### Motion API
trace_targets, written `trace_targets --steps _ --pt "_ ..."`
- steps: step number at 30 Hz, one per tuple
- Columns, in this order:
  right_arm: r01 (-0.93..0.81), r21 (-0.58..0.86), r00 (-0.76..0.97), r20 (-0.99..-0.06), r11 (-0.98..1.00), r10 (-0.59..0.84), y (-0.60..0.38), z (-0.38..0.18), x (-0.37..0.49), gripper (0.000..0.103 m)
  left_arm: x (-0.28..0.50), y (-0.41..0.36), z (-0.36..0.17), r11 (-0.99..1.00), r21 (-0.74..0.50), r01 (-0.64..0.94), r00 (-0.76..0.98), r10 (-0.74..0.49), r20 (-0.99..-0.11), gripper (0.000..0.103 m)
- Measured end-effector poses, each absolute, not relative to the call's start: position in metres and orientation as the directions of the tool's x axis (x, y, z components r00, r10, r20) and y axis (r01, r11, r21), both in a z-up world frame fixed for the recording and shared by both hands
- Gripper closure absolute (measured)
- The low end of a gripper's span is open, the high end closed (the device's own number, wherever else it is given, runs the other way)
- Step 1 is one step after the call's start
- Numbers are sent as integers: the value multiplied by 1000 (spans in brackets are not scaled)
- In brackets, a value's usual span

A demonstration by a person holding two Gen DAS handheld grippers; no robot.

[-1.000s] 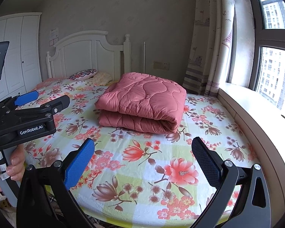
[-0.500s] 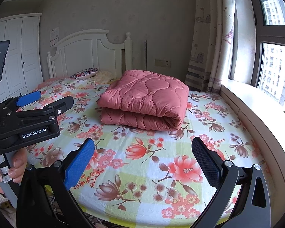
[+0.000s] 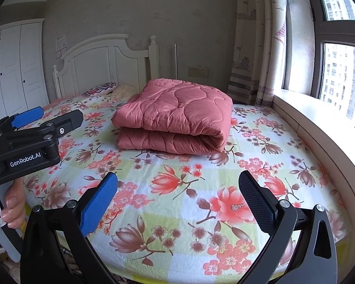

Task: Fold large clothes

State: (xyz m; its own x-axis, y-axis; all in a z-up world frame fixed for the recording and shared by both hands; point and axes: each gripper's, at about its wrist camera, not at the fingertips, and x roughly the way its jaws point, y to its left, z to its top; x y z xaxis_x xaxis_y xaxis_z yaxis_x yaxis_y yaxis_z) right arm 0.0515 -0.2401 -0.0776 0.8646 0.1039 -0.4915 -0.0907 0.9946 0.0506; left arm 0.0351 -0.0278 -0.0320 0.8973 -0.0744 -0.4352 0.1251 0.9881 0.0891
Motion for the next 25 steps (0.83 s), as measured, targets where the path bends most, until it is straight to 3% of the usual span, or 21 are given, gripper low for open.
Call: trace_targets --steps 13,18,21,25 --pt "-35 59 843 -534 998 61 -246 -88 88 5 85 -36 -49 986 83 143 868 -85 -490 2" --pt "-14 75 815 -577 997 54 -251 -98 106 5 105 -36 -56 978 62 197 856 -141 -497 2" --pt "-8 70 799 -599 998 48 -256 -101 118 5 140 -9 -63 980 -10 199 808 -170 -564 2" --pt "45 65 794 -608 997 4 -295 -91 141 5 203 78 -66 999 -40 25 789 -44 -612 2"
